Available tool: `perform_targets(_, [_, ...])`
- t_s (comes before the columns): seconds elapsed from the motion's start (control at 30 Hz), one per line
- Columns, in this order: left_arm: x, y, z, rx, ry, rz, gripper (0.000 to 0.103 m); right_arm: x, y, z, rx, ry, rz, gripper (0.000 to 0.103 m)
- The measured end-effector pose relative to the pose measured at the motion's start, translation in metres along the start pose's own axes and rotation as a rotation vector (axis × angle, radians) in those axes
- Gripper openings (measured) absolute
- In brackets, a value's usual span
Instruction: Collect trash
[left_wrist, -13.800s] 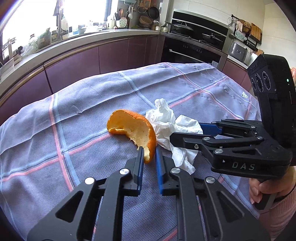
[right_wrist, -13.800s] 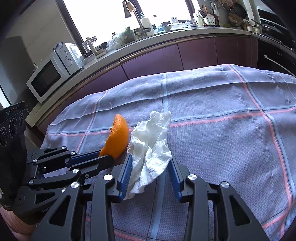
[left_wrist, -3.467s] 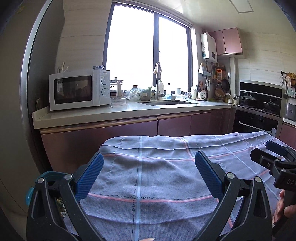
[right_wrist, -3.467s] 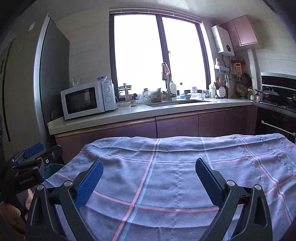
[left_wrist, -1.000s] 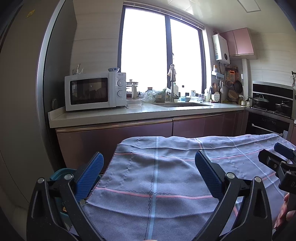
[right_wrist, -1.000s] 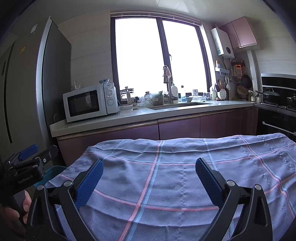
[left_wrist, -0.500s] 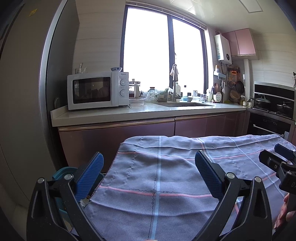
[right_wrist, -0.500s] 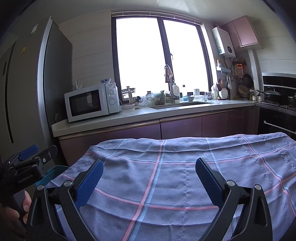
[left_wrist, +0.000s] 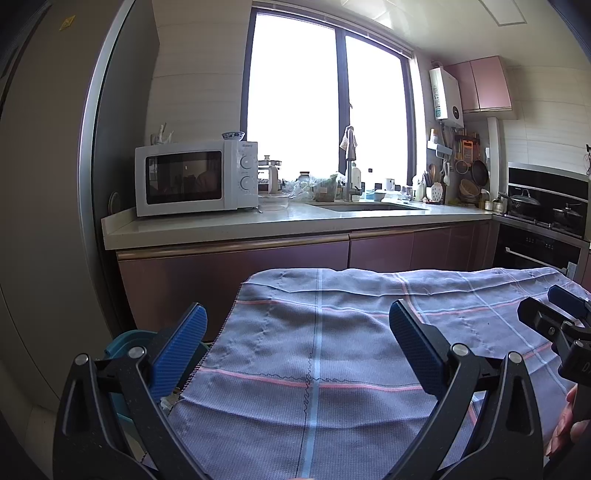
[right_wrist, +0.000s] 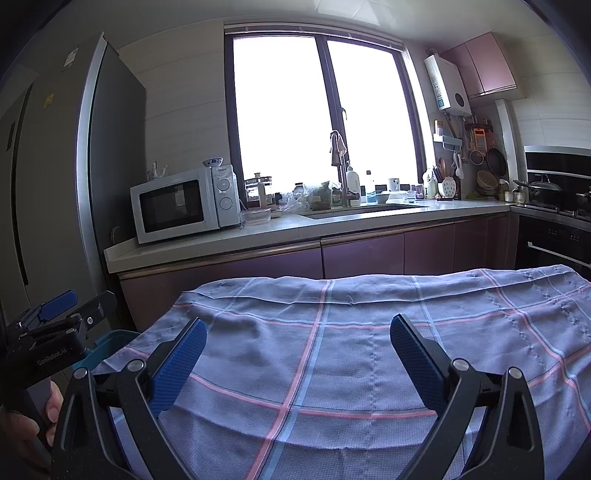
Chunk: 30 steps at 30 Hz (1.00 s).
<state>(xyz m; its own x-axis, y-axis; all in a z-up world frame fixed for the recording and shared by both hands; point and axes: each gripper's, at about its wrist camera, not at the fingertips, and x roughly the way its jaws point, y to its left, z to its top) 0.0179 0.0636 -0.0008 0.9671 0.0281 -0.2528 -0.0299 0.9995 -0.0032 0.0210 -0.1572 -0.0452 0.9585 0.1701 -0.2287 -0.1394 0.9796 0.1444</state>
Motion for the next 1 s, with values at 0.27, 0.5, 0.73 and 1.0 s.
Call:
perform_targets(0.27, [-0.0004,0.0001,-0.0005,0.0,0.002,-0.002,0.097,0.0,-0.0002,0.0004,-0.001,0.0,0.0,0.096])
perform_targets(0.5, [-0.0008,0.0,-0.0012,-0.001,0.003,-0.001,0.097,0.0006,-0.0013,0.0009,-0.002,0.001,0.003,0.096])
perform_targets(0.73, [-0.0016,-0.0014,-0.0034,-0.002,0.007,0.0,0.097,0.002,-0.003,0.0005,-0.003,0.005,0.003,0.096])
perform_targets(1.0, [-0.0054,-0.0036,-0.0063,-0.006,0.012,0.002,0.097,0.0018,-0.0049,0.0002,-0.001,0.005,0.003,0.096])
